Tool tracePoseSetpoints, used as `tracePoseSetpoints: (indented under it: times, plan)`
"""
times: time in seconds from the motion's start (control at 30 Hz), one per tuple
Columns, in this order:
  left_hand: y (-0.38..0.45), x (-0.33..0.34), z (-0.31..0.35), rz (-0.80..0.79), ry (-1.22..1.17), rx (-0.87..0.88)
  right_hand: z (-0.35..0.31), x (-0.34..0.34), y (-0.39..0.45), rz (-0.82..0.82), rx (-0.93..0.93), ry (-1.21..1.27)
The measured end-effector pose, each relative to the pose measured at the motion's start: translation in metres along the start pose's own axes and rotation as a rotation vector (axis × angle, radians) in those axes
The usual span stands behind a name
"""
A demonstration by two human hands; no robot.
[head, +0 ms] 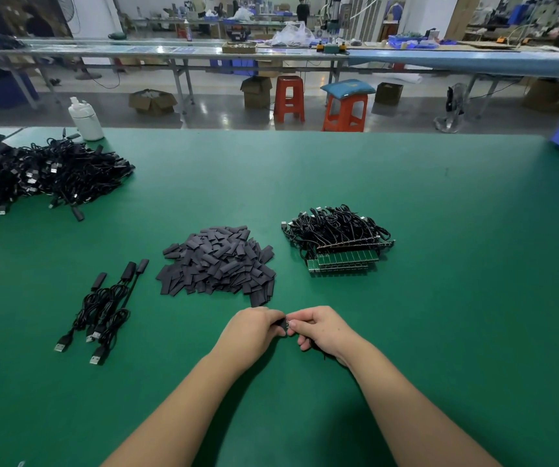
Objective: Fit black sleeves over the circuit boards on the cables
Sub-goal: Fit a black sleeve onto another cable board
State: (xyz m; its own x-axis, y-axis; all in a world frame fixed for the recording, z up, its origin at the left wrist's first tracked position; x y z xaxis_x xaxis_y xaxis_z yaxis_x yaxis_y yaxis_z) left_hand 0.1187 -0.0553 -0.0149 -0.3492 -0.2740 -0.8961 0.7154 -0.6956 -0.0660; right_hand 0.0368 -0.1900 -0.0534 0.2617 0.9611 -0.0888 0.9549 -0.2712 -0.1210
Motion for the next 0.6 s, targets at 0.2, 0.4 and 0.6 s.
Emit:
tracePoseSetpoints:
  times: [0.2,0.4,0.6]
  plan:
    - [-0.0019,-0.0001,-0.0002,0.018,-0.013,0.006,-0.002,0.0013,0.0002,-0.02,-0.004,-0.01]
    - [0.0013,0.0004,0.0026,0.007,0.064,0.014,-0.0027,-0.0015,-0.0008,-0.048,0.012,-0.031]
    - [0.0019,0.0033,0.0081,-0.019,0.041,-0.002,-0.0021,-0.0017,-0.002,-0.051,-0.007,-0.12]
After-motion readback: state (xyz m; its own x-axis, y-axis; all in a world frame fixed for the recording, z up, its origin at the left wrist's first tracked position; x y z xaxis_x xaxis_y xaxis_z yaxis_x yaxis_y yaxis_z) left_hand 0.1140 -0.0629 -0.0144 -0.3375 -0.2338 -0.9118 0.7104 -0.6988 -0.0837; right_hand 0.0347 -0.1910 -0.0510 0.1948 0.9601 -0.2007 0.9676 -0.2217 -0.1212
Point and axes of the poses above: each hand's wrist, its own y-axis towards the middle knuckle, its own x-axis out of the palm, z = x × y, the point moved 4 cm from there along y, towards the middle knuckle, and after that the axes turned 14 degrees about -x, right-handed, at the moved point
